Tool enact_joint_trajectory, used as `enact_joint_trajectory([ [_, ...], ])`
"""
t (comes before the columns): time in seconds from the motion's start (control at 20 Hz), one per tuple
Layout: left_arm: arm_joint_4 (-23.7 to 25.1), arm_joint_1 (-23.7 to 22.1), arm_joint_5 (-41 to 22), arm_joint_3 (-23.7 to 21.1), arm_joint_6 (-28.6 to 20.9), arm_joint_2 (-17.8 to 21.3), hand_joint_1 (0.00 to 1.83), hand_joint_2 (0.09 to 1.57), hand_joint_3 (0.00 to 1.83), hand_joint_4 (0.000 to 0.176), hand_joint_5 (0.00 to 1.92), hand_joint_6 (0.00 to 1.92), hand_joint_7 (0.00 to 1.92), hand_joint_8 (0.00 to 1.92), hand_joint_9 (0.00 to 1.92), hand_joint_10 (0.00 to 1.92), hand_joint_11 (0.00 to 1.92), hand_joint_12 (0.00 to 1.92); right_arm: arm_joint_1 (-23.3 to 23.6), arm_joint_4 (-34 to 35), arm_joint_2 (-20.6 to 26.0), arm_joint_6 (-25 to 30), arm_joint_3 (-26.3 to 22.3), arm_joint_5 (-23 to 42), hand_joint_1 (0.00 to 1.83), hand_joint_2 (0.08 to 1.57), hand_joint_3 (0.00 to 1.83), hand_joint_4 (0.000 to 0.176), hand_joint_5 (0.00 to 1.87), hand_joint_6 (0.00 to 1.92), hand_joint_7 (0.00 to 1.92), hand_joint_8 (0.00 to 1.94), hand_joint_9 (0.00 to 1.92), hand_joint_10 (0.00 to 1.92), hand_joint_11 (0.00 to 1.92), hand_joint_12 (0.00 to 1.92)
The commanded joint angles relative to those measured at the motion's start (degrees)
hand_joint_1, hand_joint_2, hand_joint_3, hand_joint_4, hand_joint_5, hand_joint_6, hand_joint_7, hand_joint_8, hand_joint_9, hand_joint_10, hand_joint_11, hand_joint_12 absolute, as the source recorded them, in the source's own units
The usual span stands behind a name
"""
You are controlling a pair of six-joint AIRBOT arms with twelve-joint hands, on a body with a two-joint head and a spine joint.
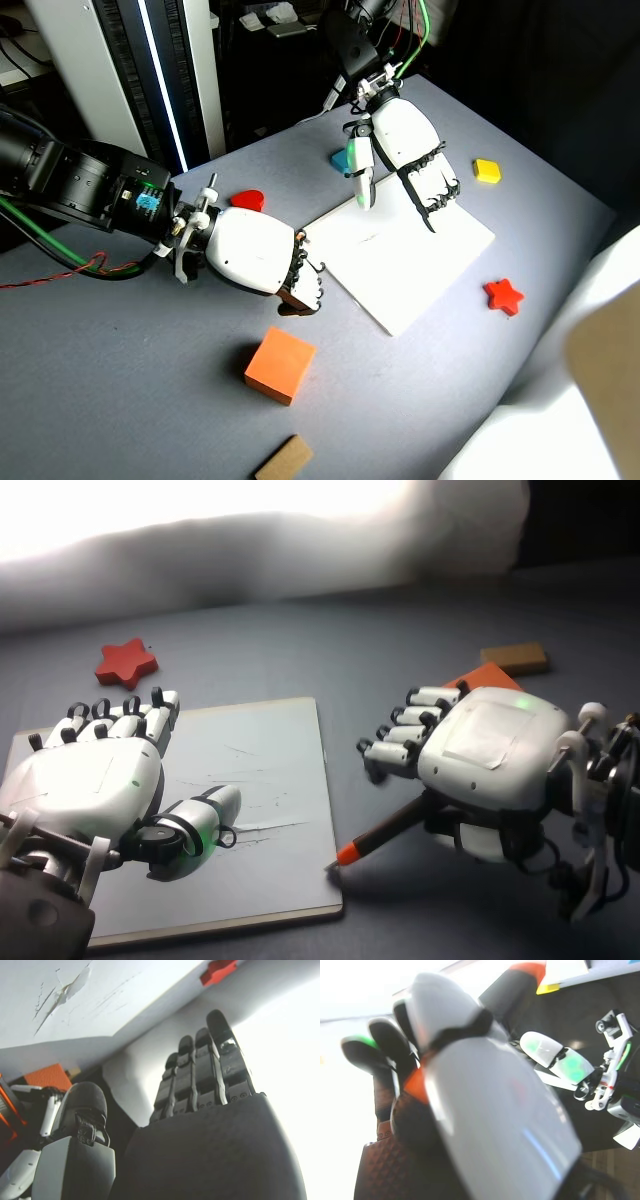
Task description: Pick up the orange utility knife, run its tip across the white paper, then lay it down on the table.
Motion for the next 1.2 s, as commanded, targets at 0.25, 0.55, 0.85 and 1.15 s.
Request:
enact_joint_trajectory([
  [0.25,4.18,0.01,-4.78,0.03,-0.13,0.04,0.15,1.31,0.0,0.0,0.02,0.0,0.14,0.0,0.12,0.01,0.0,0.81,1.72,-1.41,3.22,-1.18,-4.06,6.12,0.63,1.1,0.0,0.0,0.0,0.0,0.06,0.0,0.04,0.13,0.0,0.4],
  [0.55,4.18,-0.04,-4.78,-0.13,-0.13,0.05,0.12,1.33,0.0,0.0,0.08,0.03,0.24,0.02,0.22,0.03,0.0,0.95,2.57,-1.41,8.51,-1.24,-9.09,3.08,0.07,1.19,0.01,0.0,0.16,0.04,0.26,0.02,0.26,0.13,0.0,0.98],
  [0.85,4.2,-1.2,-4.78,-0.15,-0.12,0.11,0.34,1.33,0.0,0.0,0.88,0.23,0.92,0.73,0.71,1.17,0.37,1.7,3.45,-0.54,15.39,-0.5,-15.01,1.04,0.12,1.32,0.01,0.0,0.78,0.98,0.84,1.27,0.59,1.62,0.34,1.91],
  [1.15,4.2,-2.49,-4.17,-2.12,-0.45,0.78,0.32,1.51,0.02,0.0,1.11,1.9,1.26,1.92,1.29,1.92,1.2,1.92,2.6,0.47,19.69,0.84,-19.48,1.25,0.22,1.52,0.01,0.004,1.22,1.87,1.42,1.92,1.43,1.92,1.35,1.92],
])
